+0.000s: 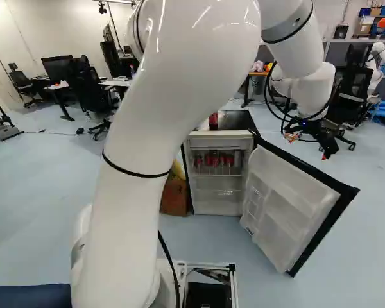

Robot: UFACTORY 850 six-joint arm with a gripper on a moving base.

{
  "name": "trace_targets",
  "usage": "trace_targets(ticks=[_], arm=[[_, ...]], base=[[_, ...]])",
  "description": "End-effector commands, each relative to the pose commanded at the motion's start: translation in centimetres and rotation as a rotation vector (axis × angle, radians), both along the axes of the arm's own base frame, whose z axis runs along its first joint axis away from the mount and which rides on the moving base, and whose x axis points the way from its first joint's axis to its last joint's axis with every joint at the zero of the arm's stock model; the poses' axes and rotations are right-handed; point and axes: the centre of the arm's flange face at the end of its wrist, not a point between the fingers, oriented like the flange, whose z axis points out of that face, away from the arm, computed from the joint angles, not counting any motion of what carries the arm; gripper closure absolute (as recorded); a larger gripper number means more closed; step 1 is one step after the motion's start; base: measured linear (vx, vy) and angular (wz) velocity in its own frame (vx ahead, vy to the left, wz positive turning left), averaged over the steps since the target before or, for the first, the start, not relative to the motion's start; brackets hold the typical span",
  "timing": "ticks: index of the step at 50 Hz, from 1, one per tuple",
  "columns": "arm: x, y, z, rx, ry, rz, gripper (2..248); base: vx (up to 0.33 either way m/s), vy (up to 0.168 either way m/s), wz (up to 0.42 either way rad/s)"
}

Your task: Grab a drink from the fridge

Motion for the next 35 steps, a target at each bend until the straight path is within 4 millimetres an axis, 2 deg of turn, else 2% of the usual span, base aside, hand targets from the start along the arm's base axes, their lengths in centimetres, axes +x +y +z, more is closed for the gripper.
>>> trace_targets(ticks=[35], arm=[[3.6, -3.7, -1.7, 0.102, 0.067, 0.021, 3]], base=[[0.0, 0.0, 0.0]])
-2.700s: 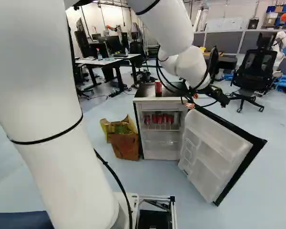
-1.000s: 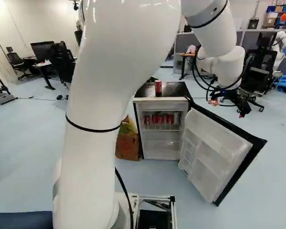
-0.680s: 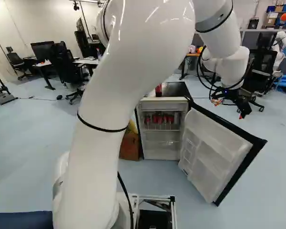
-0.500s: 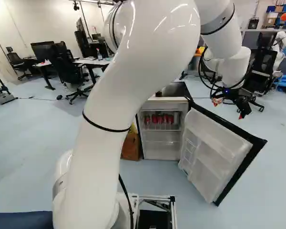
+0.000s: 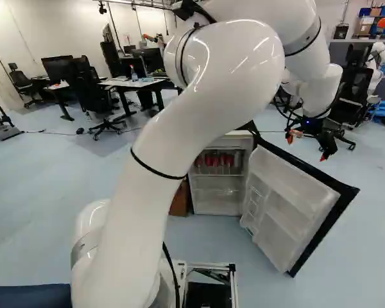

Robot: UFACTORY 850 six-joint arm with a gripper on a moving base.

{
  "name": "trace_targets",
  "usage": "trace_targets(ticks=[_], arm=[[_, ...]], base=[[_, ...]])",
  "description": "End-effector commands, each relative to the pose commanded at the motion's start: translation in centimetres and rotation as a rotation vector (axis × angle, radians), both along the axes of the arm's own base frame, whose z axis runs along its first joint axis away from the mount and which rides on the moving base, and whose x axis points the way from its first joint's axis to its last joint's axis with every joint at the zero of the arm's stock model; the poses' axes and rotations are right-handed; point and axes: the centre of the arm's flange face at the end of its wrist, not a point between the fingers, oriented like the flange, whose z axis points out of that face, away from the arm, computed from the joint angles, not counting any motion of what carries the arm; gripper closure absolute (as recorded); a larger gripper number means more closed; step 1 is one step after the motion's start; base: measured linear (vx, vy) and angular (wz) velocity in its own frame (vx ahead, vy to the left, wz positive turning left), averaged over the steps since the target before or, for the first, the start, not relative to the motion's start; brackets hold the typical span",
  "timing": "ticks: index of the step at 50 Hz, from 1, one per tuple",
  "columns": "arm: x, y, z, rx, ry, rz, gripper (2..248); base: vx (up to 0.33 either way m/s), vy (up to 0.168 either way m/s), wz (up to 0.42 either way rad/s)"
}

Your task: Grab a drink from the fridge

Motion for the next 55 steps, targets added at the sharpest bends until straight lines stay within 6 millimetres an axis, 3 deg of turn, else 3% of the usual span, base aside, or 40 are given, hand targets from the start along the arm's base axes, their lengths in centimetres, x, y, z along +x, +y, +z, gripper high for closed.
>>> trace_targets(ticks=[29, 55], arm=[[2.5, -3.5, -4.5, 0.021, 0.014, -0.001, 3], [1.6, -3.3, -4.6, 0.052, 0.036, -0.005, 3]], base=[[0.0, 0.0, 0.0], [0.0, 0.0, 0.0]])
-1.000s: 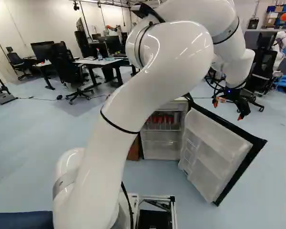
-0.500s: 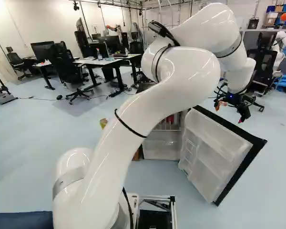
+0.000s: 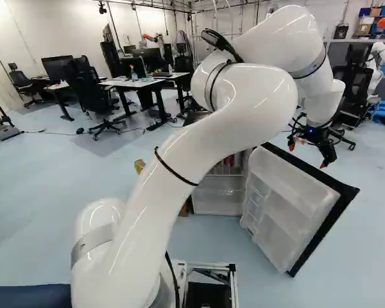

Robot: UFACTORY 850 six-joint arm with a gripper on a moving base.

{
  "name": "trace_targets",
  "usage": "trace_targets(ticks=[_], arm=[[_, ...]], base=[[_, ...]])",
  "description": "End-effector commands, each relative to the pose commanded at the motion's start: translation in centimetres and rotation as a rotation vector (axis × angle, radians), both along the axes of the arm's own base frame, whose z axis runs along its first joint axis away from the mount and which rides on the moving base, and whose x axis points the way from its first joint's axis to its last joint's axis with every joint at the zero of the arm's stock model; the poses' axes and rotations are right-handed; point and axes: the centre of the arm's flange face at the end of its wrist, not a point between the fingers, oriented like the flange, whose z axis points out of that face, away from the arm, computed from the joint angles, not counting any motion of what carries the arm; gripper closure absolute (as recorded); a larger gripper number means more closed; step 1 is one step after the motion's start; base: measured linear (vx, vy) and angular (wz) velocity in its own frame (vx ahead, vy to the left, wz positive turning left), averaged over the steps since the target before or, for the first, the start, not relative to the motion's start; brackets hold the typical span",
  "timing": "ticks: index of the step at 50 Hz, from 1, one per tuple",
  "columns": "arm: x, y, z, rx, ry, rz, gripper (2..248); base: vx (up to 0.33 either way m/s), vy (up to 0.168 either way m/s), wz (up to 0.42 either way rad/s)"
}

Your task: Grab a drink from the fridge

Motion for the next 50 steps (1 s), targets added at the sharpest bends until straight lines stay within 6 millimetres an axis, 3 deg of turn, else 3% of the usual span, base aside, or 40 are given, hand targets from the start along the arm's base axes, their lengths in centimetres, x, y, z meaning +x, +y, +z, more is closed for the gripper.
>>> trace_targets(ticks=[50], arm=[[-5.2, 2.5, 0.0, 0.138, 0.095, -0.03, 3]], base=[[0.0, 0.0, 0.0]])
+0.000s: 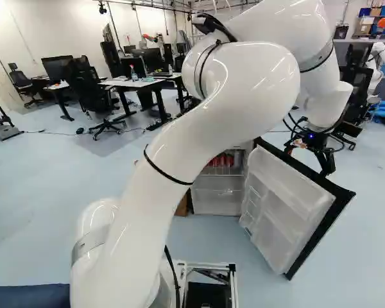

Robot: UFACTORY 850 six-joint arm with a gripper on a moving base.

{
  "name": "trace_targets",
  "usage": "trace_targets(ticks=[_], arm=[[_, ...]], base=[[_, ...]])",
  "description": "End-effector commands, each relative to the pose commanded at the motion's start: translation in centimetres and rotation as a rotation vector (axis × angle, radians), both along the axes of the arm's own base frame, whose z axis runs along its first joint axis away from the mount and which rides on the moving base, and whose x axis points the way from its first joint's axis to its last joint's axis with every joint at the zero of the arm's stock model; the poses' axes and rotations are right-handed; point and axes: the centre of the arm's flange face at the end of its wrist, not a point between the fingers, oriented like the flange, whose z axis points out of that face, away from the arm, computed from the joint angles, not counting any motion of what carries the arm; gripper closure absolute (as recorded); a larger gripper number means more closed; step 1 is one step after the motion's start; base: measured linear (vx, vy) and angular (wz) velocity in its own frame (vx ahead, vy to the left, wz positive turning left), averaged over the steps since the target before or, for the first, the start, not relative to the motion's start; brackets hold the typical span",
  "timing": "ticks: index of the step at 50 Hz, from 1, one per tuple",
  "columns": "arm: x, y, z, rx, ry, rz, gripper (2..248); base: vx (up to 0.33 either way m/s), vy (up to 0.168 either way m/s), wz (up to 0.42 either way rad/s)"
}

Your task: Grab a drink from the fridge

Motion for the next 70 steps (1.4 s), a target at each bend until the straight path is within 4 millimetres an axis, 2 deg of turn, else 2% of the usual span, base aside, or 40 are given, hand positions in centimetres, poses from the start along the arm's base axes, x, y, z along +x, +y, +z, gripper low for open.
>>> trace_targets(ticks=[32, 70], arm=[[-3.2, 2.7, 0.0, 0.046, 0.032, -0.016, 3], [-5.7, 8.5, -0.2, 0.107, 0.076, 0.004, 3]], base=[[0.0, 0.0, 0.0], [0.0, 0.0, 0.0]])
